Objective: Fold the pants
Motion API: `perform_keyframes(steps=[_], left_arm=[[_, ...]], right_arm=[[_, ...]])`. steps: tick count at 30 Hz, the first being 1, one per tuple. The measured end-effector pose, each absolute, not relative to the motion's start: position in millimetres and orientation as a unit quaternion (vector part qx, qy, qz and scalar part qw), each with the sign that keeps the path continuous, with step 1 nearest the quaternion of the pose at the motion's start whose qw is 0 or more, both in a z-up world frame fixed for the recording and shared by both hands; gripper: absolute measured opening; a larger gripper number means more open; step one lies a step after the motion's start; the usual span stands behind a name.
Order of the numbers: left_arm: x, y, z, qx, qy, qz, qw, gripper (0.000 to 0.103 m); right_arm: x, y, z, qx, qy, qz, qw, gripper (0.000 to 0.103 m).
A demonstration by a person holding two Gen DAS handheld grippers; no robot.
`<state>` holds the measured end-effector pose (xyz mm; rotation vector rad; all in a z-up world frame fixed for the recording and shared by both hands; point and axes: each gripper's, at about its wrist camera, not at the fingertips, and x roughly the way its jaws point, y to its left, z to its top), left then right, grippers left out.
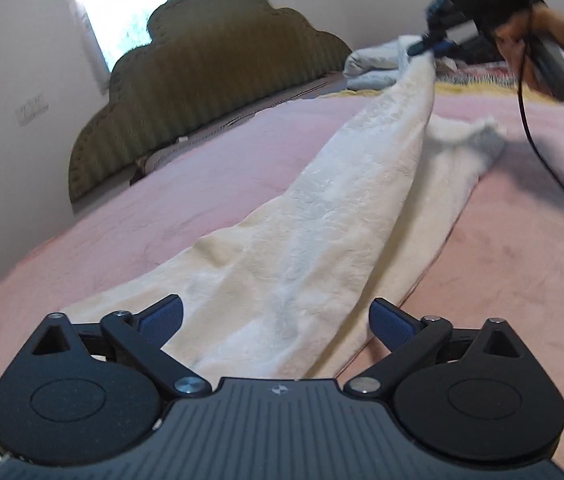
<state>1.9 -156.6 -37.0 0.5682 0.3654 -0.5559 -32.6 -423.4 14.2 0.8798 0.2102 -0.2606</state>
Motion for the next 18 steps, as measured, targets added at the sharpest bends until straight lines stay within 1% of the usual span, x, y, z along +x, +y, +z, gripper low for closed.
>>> perform_keyframes(steps=[2, 4, 9, 11, 13, 14, 15, 16, 17, 18], left_arm=[[2, -165, -47, 0.304, 0.152, -0.250, 0.907, 0.093], [3, -170, -49, 0.312, 0.135, -0.246, 0.908, 0.091], [13, -176, -43, 0.275, 0.150, -0.269, 0.911, 0.085], [14, -180, -43, 0.277, 0.152, -0.278, 0.907, 0.085], [11, -184, -47, 0.287, 0.147, -0.281, 0.904, 0.081], [8, -184, -49, 0.290, 0.150, -0.280, 0.903, 0.071], [8, -185, -51, 0.290, 0.161, -0.284, 0.900, 0.053], [11, -185, -51, 0.283, 0.175, -0.292, 0.896, 0.042], [13, -180, -50, 0.264, 0.192, -0.302, 0.896, 0.027], [15, -176, -48, 0.249, 0.199, -0.303, 0.898, 0.022]], right_arm=[[-38, -426, 9, 0.430, 0.107, -0.125, 0.888, 0.010], [-39, -426, 8, 0.435, 0.107, -0.119, 0.886, 0.010], [-28, -426, 21, 0.433, 0.100, -0.102, 0.890, 0.010], [-28, -423, 31, 0.430, 0.088, -0.090, 0.894, 0.010], [-30, -419, 41, 0.427, 0.073, -0.079, 0.898, 0.010], [-31, -418, 46, 0.425, 0.068, -0.075, 0.900, 0.010], [-32, -416, 49, 0.421, 0.066, -0.071, 0.902, 0.010], [-31, -414, 52, 0.414, 0.067, -0.070, 0.905, 0.010], [-31, -413, 54, 0.407, 0.070, -0.071, 0.908, 0.010], [-30, -412, 55, 0.400, 0.074, -0.075, 0.911, 0.010]])
